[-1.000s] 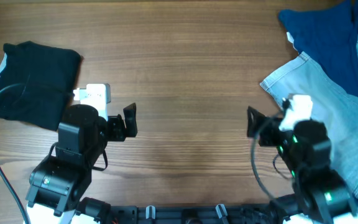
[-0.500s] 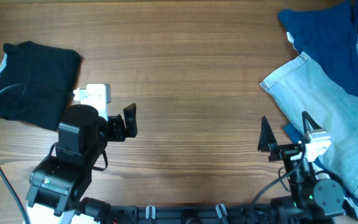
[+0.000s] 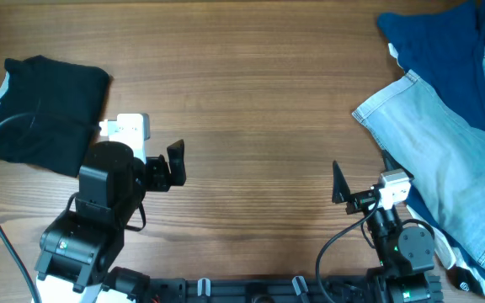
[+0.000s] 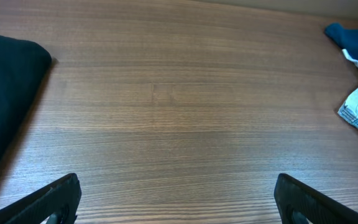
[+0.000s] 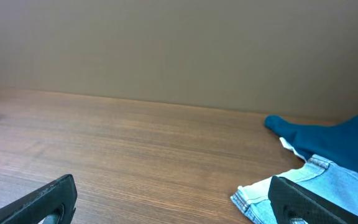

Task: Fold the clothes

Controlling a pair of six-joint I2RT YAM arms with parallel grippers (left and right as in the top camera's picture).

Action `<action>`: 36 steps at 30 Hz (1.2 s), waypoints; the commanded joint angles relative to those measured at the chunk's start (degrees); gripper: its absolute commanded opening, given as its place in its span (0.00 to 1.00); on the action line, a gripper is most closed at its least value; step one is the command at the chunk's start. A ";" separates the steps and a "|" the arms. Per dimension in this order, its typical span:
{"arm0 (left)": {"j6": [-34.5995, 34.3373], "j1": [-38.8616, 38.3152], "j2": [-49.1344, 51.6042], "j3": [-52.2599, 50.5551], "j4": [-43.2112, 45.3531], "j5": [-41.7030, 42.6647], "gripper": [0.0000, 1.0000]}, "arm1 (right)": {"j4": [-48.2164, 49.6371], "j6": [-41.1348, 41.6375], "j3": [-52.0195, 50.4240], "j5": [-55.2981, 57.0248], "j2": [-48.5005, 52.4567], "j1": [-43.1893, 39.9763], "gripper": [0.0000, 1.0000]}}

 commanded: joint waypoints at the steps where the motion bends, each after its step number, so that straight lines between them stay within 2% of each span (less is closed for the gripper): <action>1: -0.33 -0.15 -0.31 -0.37 0.13 -0.57 1.00 | 0.20 1.16 -0.04 -1.16 -0.52 -0.28 1.00; 16: -0.33 -0.15 -0.74 -0.37 -0.13 -0.57 1.00 | 0.20 1.16 -0.04 -1.16 -0.31 -0.28 1.00; 19: -0.13 0.85 -5.14 -0.57 -6.84 -0.57 1.00 | 0.20 1.16 -0.04 -1.16 -0.31 -0.28 1.00; 21: -0.15 3.61 -11.26 -4.17 -9.05 -0.35 1.00 | 0.20 1.18 -0.04 -1.16 -0.31 -0.28 1.00; 23: -0.17 7.39 -18.69 -11.91 -5.49 0.07 1.00 | 0.20 1.16 -0.04 -1.16 -0.31 -0.28 1.00; 27: -0.15 15.23 -34.25 -31.47 7.87 8.37 1.00 | 0.20 1.16 -0.04 -1.16 -0.31 -0.28 1.00; 30: -0.15 17.00 -42.29 -40.52 15.72 9.11 1.00 | 0.20 1.18 -0.04 -1.16 -0.31 -0.28 1.00; 33: 0.61 17.88 -44.83 -44.57 24.41 7.06 1.00 | 0.20 1.16 -0.04 -1.16 -0.31 -0.28 1.00; 36: 4.68 17.86 -44.83 -49.92 37.97 6.58 1.00 | 0.20 1.18 -0.04 -1.16 -0.31 -0.28 1.00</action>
